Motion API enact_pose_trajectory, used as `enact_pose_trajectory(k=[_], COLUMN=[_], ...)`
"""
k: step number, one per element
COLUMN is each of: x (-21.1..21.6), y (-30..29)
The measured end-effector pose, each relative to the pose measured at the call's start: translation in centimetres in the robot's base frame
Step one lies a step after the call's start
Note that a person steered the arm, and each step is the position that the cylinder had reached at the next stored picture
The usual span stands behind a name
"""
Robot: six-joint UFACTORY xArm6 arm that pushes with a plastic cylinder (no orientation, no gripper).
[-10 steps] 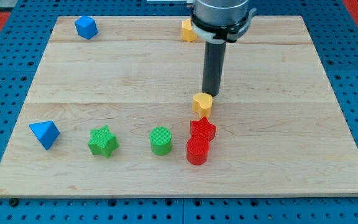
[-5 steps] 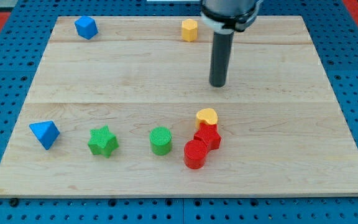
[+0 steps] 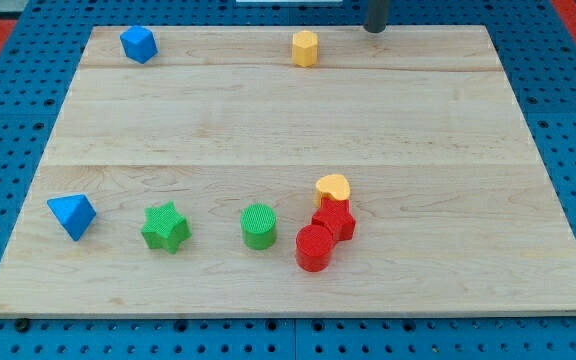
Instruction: Place the yellow hexagon to center left of the board
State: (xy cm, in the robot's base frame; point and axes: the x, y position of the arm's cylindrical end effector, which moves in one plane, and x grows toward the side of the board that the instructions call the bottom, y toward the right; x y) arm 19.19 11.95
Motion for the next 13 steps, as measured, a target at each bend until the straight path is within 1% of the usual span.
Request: enact_pose_trajectory(k=[4,6,7,8,9,10,11,12,13], x=[0.0,0.2,3.9,3.1,5.3,10.5,13.2,9.1,9.2], y=[-0.7,-8.8,-9.6,-11.2,-10.0,-10.9,-9.9,-9.8,-13.7])
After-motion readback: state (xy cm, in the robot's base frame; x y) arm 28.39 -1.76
